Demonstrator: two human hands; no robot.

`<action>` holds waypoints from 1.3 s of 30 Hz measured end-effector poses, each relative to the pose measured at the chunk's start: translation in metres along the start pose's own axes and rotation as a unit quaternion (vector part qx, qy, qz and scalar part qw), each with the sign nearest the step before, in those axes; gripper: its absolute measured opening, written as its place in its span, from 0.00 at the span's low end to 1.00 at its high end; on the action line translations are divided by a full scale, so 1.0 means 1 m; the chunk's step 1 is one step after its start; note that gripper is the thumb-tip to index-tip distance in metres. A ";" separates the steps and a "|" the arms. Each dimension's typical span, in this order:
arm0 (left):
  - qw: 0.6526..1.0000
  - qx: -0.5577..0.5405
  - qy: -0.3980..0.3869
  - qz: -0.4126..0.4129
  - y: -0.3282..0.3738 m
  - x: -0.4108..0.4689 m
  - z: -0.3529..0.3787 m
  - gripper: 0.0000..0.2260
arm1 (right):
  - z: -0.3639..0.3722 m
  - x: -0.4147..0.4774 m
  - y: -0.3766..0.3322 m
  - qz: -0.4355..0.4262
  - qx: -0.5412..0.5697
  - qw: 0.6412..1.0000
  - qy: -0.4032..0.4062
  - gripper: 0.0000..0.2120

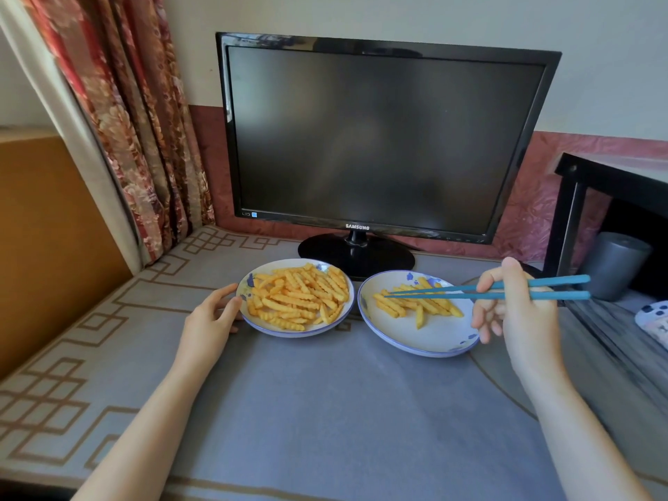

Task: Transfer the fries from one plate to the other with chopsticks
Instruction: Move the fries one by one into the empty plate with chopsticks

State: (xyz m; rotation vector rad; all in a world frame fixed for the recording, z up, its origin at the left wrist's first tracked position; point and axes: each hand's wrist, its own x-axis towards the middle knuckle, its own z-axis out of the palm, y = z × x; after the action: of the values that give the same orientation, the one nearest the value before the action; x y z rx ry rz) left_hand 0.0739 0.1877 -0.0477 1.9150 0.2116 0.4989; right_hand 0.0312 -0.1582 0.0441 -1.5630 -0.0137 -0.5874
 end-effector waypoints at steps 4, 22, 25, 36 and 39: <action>1.000 0.003 0.000 0.005 0.000 0.000 0.000 0.13 | 0.015 -0.002 -0.007 -0.014 0.022 1.000 -0.017 0.21; 1.000 -0.006 -0.003 0.005 0.000 0.000 0.000 0.13 | 0.061 -0.011 0.000 -0.017 -0.044 0.990 -0.134 0.20; 1.000 -0.007 -0.004 0.002 0.000 -0.001 0.000 0.13 | 0.063 -0.015 0.003 -0.030 -0.062 0.987 -0.142 0.20; 1.000 -0.010 -0.001 -0.001 0.001 -0.001 0.001 0.13 | 0.064 -0.024 0.007 -0.042 -0.029 0.994 -0.092 0.22; 1.000 -0.010 0.000 -0.002 0.001 -0.001 0.000 0.13 | 0.054 -0.020 0.001 -0.030 0.002 0.998 -0.055 0.22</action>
State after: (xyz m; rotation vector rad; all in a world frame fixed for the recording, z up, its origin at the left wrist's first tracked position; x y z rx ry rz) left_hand 0.0732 0.1867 -0.0472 1.8952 0.2097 0.4967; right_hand 0.0338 -0.1008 0.0378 -1.5944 -0.1462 -0.5475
